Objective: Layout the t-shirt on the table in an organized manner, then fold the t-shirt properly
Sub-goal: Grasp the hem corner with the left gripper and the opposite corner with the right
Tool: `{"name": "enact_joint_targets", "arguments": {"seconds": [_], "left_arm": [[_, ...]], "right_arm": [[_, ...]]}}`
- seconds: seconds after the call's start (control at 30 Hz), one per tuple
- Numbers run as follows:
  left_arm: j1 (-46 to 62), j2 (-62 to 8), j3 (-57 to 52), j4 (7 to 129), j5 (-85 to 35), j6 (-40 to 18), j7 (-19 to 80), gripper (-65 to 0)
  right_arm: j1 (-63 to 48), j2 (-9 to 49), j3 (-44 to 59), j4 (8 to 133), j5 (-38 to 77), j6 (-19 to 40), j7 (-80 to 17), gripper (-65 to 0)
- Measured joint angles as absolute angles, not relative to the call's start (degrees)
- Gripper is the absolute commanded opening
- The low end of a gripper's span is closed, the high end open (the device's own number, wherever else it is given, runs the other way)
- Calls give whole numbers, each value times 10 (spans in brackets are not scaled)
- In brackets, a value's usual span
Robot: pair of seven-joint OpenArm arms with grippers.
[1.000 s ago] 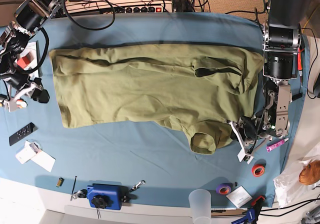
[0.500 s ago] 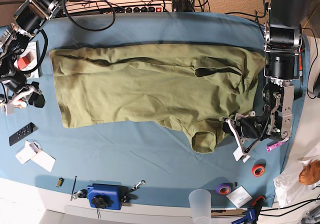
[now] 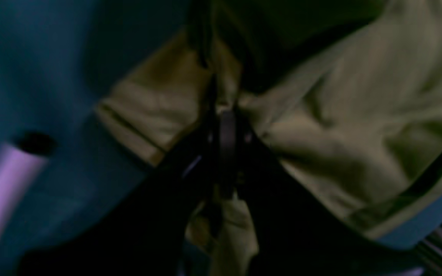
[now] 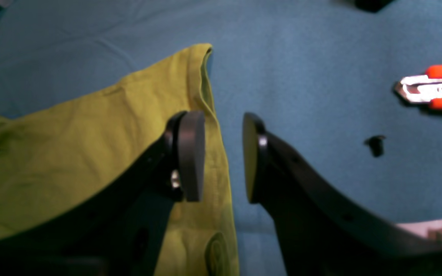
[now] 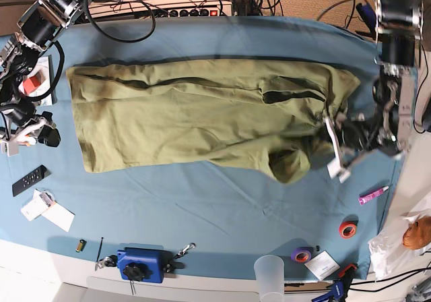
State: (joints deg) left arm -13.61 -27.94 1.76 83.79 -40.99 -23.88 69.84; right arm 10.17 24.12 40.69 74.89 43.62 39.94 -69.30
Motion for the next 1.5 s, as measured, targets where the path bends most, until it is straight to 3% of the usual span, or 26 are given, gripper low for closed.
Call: {"name": "enact_joint_targets", "arguments": {"seconds": [0.07,0.2,0.27,0.5,0.63,0.73,0.87,1.1,1.27,1.5], "left_arm": [[-124,-277,18,851,-390,-238,675,-624],[-134,-278,18,870,-362,-229,673,-434],[-145,-278,17,882,-361,-227,673,-396],[-204,-278,-6,921,-340,-159,659,-396],[-207,-275,-16,921,-381,-164,656,-396],[-202,-236,-16,906,-400,-191,654,-396],[-197,-187,-13,887,-364,-183,620,-396],[-204,-170,-17,887,-341,-162,621,-396],[-204,-163,-15,887,-342,-163,621,-396],[-204,-165,-16,887,-339,-163,621,-396]], "right_arm": [[102,241,407,749,435,399,-694,-471],[102,241,407,749,435,399,-694,-471],[102,239,407,749,435,399,-694,-471],[102,239,407,749,435,399,-697,-471],[102,239,407,749,435,399,-698,-471],[102,239,407,749,433,399,-698,-471],[103,240,393,749,384,399,-682,-471],[108,239,280,748,304,399,-580,-471],[161,239,241,741,269,400,-561,-471],[256,244,243,547,258,396,-538,-471]]}}
